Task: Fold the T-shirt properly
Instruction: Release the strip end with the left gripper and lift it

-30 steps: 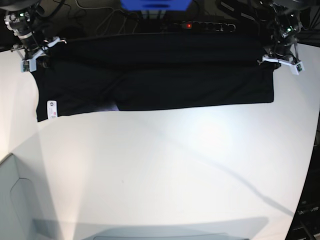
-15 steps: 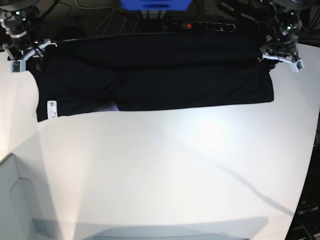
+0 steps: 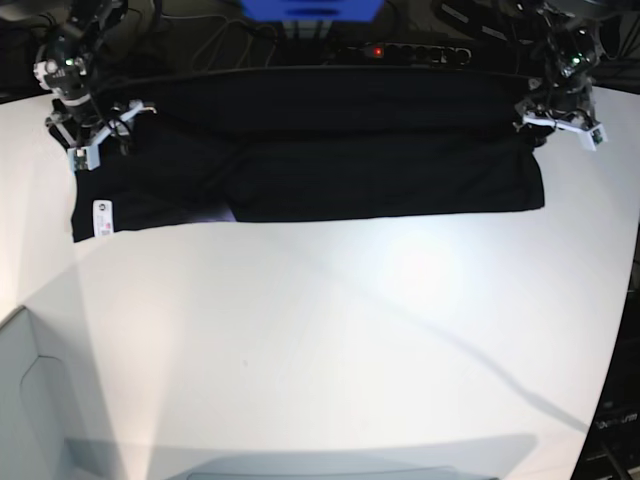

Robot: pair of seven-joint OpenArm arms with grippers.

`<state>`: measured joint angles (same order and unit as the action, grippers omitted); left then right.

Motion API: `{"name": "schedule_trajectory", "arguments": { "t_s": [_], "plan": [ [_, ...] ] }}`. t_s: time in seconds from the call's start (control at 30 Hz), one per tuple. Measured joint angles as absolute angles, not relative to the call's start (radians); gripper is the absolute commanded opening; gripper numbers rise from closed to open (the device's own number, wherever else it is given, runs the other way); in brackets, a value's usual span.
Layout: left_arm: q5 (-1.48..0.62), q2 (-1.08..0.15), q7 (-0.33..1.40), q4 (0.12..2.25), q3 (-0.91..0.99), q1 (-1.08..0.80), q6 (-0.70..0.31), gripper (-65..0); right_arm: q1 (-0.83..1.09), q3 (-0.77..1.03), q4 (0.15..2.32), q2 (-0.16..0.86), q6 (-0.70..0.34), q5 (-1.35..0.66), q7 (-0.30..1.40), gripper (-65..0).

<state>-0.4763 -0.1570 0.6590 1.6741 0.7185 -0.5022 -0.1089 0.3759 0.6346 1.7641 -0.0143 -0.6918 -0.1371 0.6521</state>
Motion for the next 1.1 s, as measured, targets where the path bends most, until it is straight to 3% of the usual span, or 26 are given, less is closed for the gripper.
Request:
{"name": "schedule_trajectory", "arguments": {
  "t_s": [0.3,0.67,0.9,0.97,1.1],
  "plan": [
    [-0.483,-0.155,0.653,1.853,0.725,-0.577,-0.11,-29.0,0.358,0.636,1.72,-0.01,-0.691,-0.138,0.63,-34.4],
    [-0.48,-0.153,0.652,1.665,0.693,-0.511,-0.109,-28.9,0.358,0.636,1.719,-0.01,-0.691,-0.138,0.628,-34.4],
    [-0.482,-0.16,0.628,1.659,0.637,-0.495,-0.109,-29.4,0.358,0.636,1.719,-0.01,-0.691,-0.138,0.628,-34.4],
    [-0.482,-0.16,0.625,1.655,0.634,-0.496,-0.109,-32.5,0.358,0.636,1.719,-0.01,-0.691,-0.138,0.628,-34.4],
    [-0.503,-0.166,0.591,1.609,0.634,-0.495,-0.125,-50.9,0.358,0.636,1.719,-0.01,-0.691,-0.138,0.628,-34.4]
  ]
}}
